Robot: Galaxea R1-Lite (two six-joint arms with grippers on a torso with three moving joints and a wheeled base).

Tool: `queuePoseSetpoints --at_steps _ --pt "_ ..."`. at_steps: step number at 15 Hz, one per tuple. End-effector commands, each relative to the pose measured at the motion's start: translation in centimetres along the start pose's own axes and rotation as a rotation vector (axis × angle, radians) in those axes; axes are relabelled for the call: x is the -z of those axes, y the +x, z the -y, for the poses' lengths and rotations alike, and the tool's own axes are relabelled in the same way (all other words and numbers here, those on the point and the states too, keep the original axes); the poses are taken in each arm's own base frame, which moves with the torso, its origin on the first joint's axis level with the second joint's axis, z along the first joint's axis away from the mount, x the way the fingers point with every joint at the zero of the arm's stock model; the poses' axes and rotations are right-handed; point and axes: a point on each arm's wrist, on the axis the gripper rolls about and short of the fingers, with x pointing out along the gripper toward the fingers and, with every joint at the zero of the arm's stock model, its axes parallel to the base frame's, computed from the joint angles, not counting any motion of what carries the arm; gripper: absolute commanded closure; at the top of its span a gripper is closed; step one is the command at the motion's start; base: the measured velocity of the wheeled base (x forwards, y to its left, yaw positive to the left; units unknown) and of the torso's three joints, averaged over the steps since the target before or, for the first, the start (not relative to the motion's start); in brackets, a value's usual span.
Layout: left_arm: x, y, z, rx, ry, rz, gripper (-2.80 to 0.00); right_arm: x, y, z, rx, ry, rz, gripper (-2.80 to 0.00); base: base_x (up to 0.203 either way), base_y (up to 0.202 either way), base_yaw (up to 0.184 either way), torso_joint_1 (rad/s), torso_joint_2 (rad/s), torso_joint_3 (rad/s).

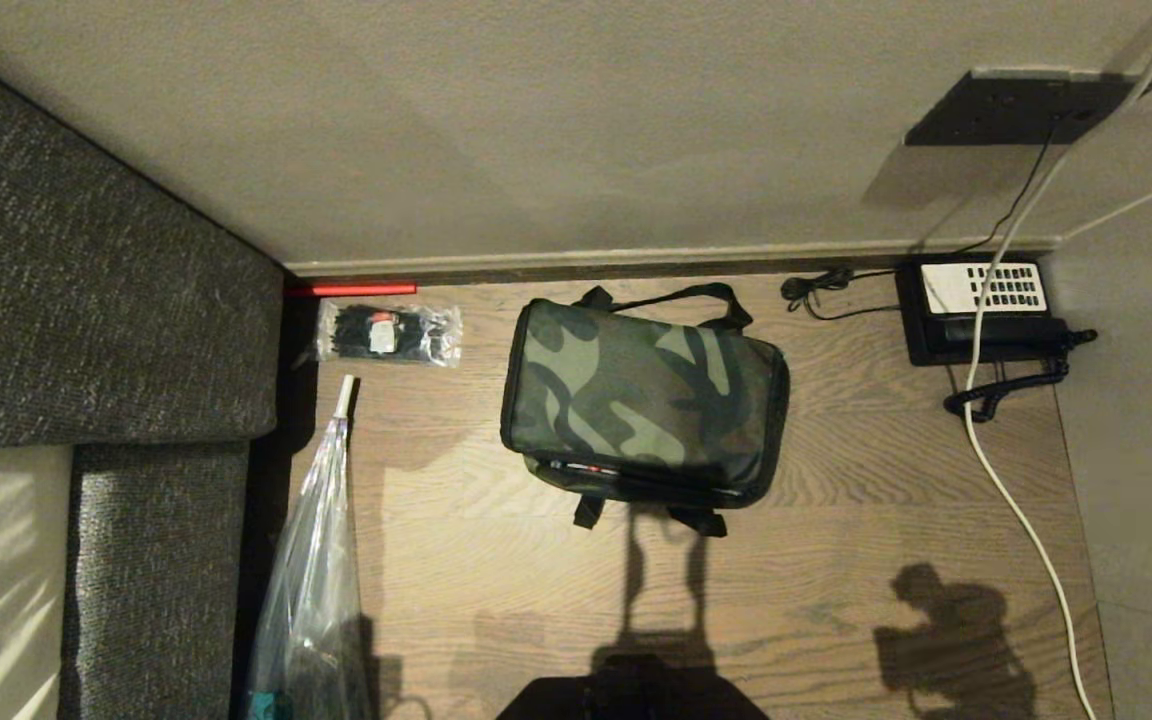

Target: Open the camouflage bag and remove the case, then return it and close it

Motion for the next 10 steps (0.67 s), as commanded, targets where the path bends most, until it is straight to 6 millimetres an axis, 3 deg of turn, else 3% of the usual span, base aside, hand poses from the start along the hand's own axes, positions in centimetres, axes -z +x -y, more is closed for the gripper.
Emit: queuePoseSetpoints --at_steps 1,5,10 --pt "0.1 0.0 0.0 -0.002 -0.002 -0.001 0.00 2.2 0.5 0.1 0.083 -0.034 0.135 0.00 0.000 0.000 0.000 0.000 0.00 0.000" --pt "0.1 0.0 0.0 -0.001 0.000 -0.001 0.00 2.8 1.7 0.9 0.277 -0.079 0.252 0.00 0.000 0.000 0.000 0.000 0.00 0.000" --pt "0.1 0.0 0.0 -0.001 -0.002 -0.001 0.00 4.1 0.3 0.3 0.320 0.017 0.452 0.00 0.000 0.000 0.000 0.000 0.00 0.000"
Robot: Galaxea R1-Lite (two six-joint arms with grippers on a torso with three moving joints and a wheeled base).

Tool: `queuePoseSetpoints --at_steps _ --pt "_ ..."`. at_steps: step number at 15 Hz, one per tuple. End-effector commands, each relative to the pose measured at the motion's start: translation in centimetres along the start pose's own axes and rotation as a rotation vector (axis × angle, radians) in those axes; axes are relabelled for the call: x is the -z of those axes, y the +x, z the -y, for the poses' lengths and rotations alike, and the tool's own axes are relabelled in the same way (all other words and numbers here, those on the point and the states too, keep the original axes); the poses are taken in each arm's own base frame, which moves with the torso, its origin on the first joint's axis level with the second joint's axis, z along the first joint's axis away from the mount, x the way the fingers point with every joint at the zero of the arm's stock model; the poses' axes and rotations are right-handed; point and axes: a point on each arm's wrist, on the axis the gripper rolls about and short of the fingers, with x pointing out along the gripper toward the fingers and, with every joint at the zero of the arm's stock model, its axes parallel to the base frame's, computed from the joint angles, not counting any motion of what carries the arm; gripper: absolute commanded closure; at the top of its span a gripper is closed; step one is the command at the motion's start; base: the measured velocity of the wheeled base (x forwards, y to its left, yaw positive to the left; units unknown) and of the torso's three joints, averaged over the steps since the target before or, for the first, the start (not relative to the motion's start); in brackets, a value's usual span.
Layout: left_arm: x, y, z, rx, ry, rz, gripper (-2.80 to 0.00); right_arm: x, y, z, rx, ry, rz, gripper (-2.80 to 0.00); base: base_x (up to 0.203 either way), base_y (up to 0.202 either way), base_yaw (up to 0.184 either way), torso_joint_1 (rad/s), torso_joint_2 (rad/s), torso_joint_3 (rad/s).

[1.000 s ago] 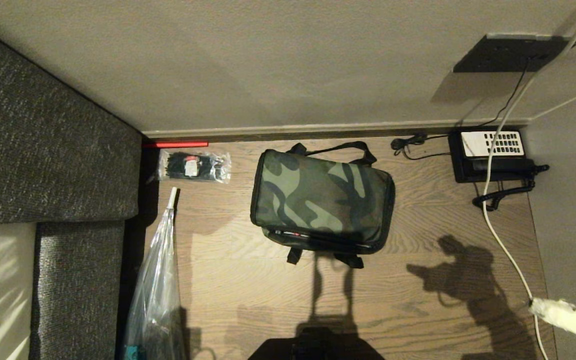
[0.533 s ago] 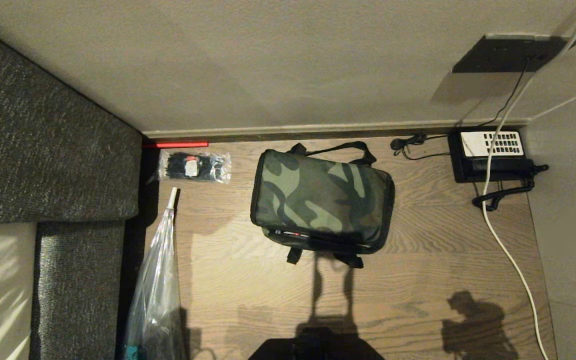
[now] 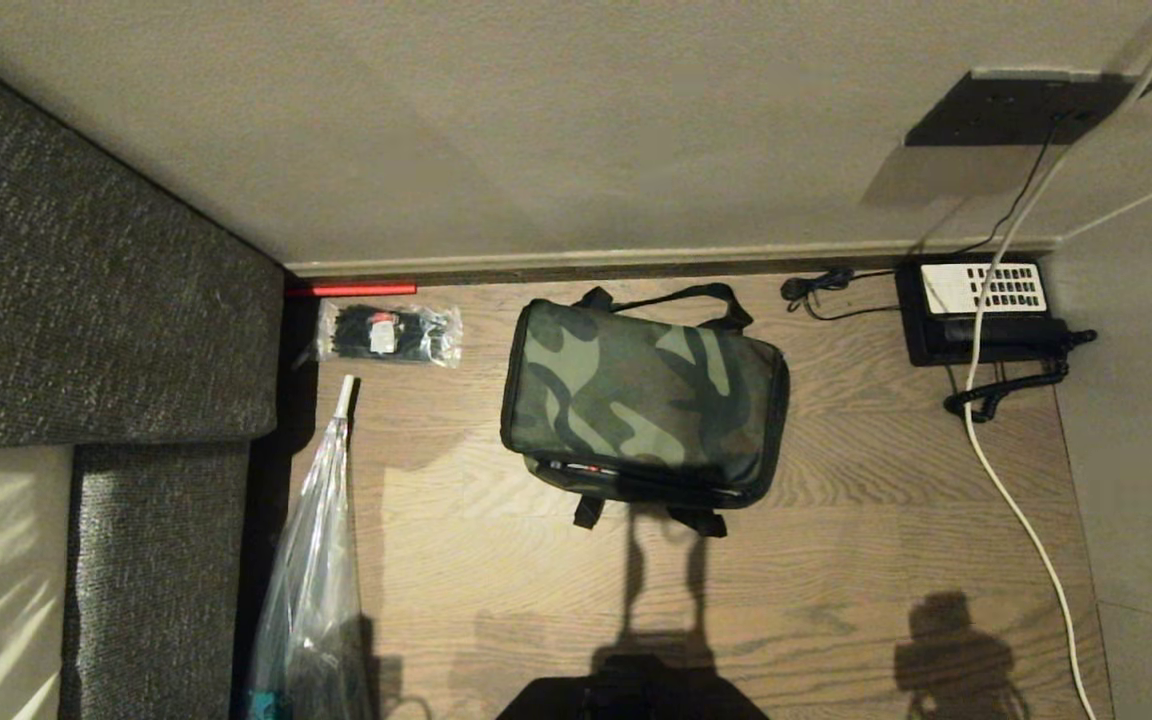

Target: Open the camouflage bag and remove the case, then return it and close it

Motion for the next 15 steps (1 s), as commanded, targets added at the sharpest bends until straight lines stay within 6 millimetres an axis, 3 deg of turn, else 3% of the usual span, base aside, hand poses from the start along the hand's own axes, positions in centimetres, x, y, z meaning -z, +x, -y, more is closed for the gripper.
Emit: queuePoseSetpoints --at_steps 1,5,8,11,15 --pt "0.09 0.01 0.00 -0.002 -0.001 -0.001 0.00 0.41 -0.90 -0.05 0.025 0.044 0.084 0.00 0.000 0.000 0.000 0.000 0.00 0.000" --pt "0.09 0.01 0.00 -0.001 0.000 -0.001 0.00 0.37 -0.95 -0.14 -0.008 -0.044 0.081 0.00 0.000 0.000 0.000 0.000 0.00 0.000" --pt "0.09 0.01 0.00 0.000 0.000 -0.001 0.00 0.36 -0.95 -0.13 -0.007 -0.029 0.083 0.00 0.000 0.000 0.000 0.000 0.00 0.000" --pt "0.09 0.01 0.00 -0.001 0.000 -0.001 0.00 0.47 -0.91 0.04 0.064 0.127 0.082 0.00 0.000 0.000 0.000 0.000 0.00 0.000" --pt "0.12 0.01 0.02 0.007 0.013 -0.008 0.00 0.40 -0.93 -0.02 0.039 0.056 0.083 0.00 0.000 0.000 0.000 0.000 0.00 0.000"
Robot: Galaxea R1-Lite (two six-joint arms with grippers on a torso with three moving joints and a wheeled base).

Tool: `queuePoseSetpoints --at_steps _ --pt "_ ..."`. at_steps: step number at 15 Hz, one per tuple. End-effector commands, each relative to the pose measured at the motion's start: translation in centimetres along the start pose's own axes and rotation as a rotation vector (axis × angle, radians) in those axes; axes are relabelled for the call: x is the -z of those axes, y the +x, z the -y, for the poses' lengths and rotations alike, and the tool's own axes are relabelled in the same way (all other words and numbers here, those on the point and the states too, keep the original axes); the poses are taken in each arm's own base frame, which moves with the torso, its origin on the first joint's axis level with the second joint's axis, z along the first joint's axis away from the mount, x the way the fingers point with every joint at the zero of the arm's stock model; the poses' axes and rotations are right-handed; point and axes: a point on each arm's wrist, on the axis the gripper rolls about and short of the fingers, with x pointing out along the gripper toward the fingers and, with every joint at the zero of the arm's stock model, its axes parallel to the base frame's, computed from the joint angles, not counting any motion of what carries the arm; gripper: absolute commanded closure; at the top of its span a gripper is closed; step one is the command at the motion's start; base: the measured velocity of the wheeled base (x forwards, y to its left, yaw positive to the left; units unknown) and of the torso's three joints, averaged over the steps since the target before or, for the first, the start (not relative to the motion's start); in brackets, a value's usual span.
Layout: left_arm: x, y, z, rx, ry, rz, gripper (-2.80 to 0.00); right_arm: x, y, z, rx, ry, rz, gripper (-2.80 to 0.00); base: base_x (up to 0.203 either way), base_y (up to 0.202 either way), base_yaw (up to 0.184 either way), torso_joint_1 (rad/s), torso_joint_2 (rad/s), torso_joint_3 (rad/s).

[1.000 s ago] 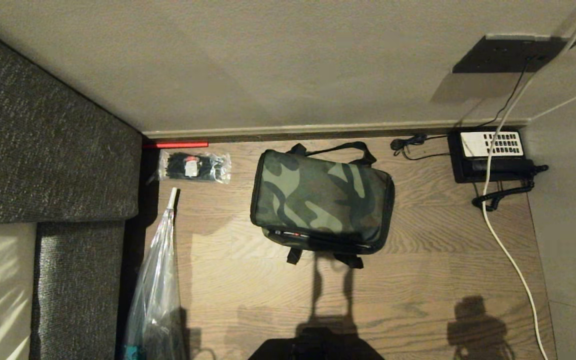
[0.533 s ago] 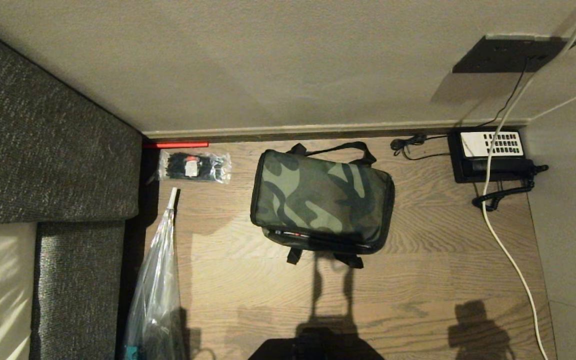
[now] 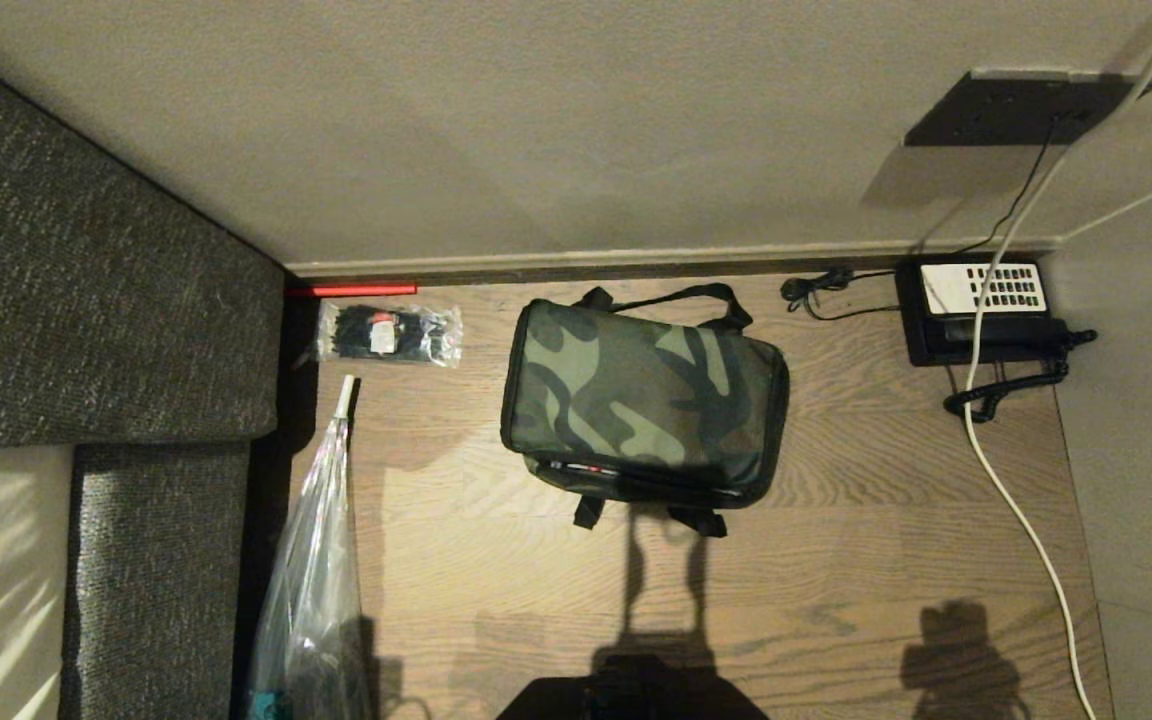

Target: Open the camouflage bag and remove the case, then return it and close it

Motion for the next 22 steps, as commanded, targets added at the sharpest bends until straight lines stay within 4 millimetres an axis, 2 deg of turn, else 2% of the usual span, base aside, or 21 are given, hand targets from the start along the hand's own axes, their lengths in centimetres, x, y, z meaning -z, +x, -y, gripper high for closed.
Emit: queuePoseSetpoints --at_steps 1,4,6,10,22 --pt "0.08 0.00 0.01 0.001 0.011 -0.004 0.00 0.07 0.05 -0.05 -0.026 -0.129 -0.010 0.00 0.000 0.000 0.000 0.000 0.00 0.000" --pt "0.09 0.00 0.01 0.002 0.020 -0.003 0.00 0.66 0.26 0.02 -0.013 -0.190 -0.027 0.00 0.000 0.000 0.000 0.000 0.00 0.000" --pt "0.11 0.01 0.01 0.002 0.020 -0.003 0.00 0.64 0.27 0.06 0.005 -0.058 -0.022 0.00 0.000 0.000 0.000 0.000 0.00 0.000" --pt "0.05 0.00 0.01 0.002 0.018 0.000 0.00 0.64 0.28 0.08 0.014 -0.073 -0.021 0.00 0.000 0.000 0.000 0.001 0.00 0.009" --pt "0.06 0.01 -0.01 -0.005 -0.011 -0.003 0.00 0.65 0.27 0.08 0.014 -0.073 -0.020 0.00 0.000 0.000 0.000 0.002 0.00 0.189"
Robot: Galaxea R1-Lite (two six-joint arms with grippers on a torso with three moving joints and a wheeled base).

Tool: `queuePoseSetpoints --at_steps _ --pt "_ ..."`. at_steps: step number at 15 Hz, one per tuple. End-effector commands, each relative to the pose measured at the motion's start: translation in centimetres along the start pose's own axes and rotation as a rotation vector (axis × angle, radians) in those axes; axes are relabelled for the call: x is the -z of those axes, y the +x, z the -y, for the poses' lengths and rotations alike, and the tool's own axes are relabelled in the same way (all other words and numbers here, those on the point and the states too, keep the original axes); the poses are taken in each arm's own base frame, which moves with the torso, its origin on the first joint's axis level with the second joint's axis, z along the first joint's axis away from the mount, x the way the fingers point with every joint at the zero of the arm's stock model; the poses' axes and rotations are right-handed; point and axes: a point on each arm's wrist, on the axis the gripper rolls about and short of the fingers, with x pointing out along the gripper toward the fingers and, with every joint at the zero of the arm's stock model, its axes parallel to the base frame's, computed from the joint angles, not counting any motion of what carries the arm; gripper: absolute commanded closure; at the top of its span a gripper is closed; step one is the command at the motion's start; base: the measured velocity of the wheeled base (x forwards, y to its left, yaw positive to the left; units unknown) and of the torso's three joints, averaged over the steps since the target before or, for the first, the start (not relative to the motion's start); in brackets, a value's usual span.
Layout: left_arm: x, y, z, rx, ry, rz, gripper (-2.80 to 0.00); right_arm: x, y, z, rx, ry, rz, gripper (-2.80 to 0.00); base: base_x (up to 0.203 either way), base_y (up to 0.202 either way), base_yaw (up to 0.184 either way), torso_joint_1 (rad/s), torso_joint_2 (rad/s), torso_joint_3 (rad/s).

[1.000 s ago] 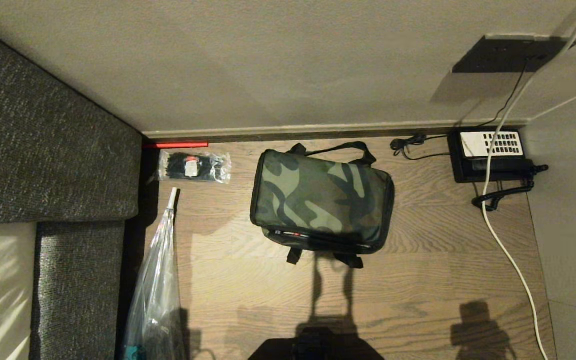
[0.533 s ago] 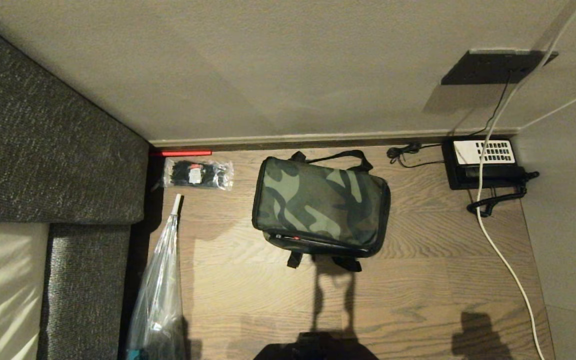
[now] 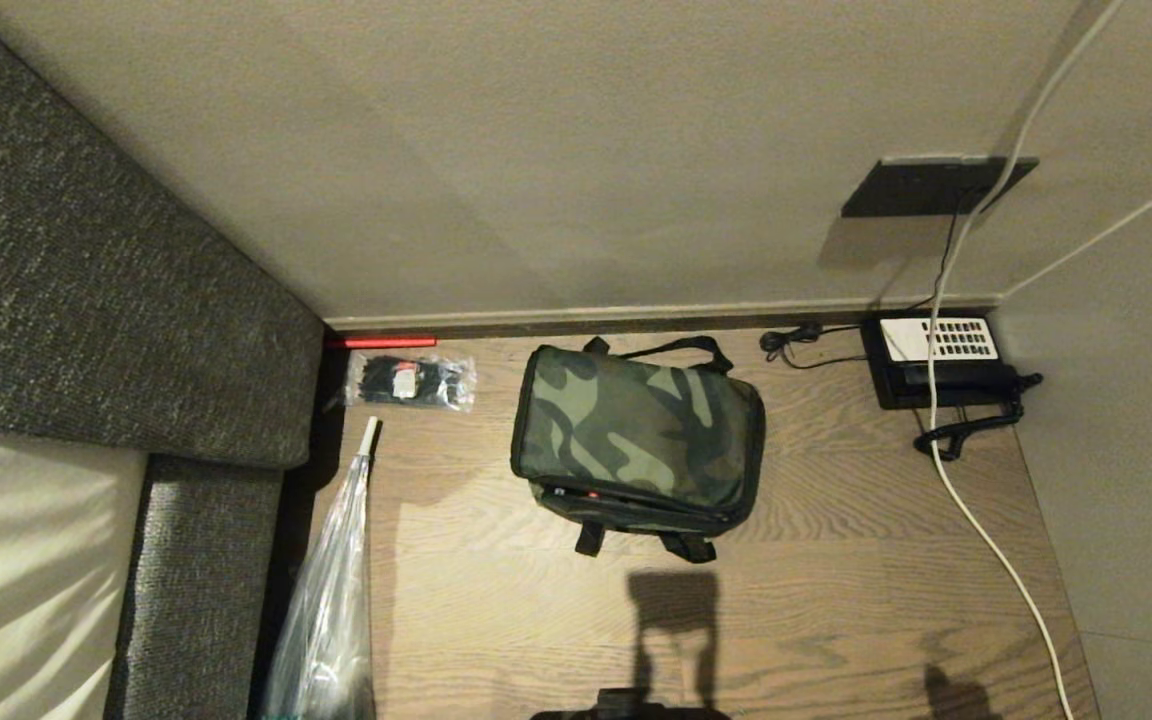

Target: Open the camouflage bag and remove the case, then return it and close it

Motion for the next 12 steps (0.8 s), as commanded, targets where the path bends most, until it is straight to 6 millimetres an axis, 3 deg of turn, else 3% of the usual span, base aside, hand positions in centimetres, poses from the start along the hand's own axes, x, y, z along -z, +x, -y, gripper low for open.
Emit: queuePoseSetpoints --at_steps 1,12 --pt "0.04 0.01 0.00 0.000 0.003 -0.001 0.00 -0.01 0.03 0.00 0.000 -0.001 -0.005 0.00 0.000 0.000 0.000 -0.002 0.01 0.198" --pt "0.04 0.01 0.00 -0.001 -0.003 -0.001 0.00 -0.01 0.02 0.00 0.000 -0.001 -0.004 0.00 0.000 0.000 0.000 0.002 0.00 0.199"
